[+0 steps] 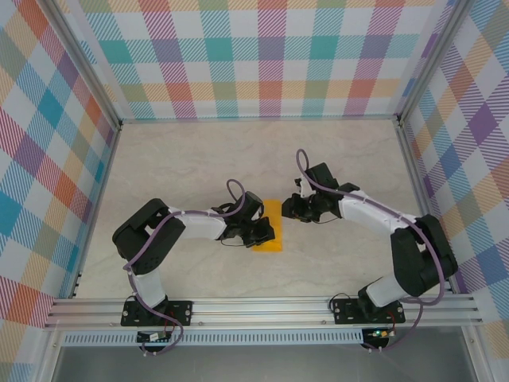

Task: Fold a paper plane with a square sheet of paper (pick it up from the middle)
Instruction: Fold the triangle a second time at the center of the table.

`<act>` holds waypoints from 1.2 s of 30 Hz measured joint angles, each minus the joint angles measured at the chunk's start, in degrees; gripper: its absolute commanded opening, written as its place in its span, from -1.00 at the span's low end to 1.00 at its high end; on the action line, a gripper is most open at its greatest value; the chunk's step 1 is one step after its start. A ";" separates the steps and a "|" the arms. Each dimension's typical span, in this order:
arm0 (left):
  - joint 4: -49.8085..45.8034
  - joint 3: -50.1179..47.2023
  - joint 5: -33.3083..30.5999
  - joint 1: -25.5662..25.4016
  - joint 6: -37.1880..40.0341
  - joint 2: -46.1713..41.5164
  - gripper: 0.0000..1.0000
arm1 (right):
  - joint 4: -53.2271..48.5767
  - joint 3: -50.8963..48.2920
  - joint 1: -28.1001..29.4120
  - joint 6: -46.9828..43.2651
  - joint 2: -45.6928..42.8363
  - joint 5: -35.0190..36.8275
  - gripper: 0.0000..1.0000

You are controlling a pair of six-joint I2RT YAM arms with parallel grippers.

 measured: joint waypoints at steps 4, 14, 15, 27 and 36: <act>0.00 0.00 -0.02 0.00 0.00 -0.02 -0.87 | -0.55 -3.30 2.19 1.99 -0.94 -1.79 -0.67; -0.04 0.00 -0.13 -0.02 -0.17 -0.04 -0.89 | -0.28 -7.06 7.98 5.92 1.05 -5.07 -0.72; -0.04 0.00 -0.13 -0.02 -0.22 -0.04 -0.89 | -0.15 -7.15 8.24 6.14 1.55 -5.18 -0.73; -0.07 0.00 -0.24 -0.07 -0.26 -0.09 -0.89 | 2.19 -7.58 8.96 8.04 6.47 -5.31 -0.74; -0.04 -0.02 -0.22 -0.07 -0.44 -0.09 -0.88 | 2.73 -7.72 8.96 8.46 8.85 -5.29 -0.74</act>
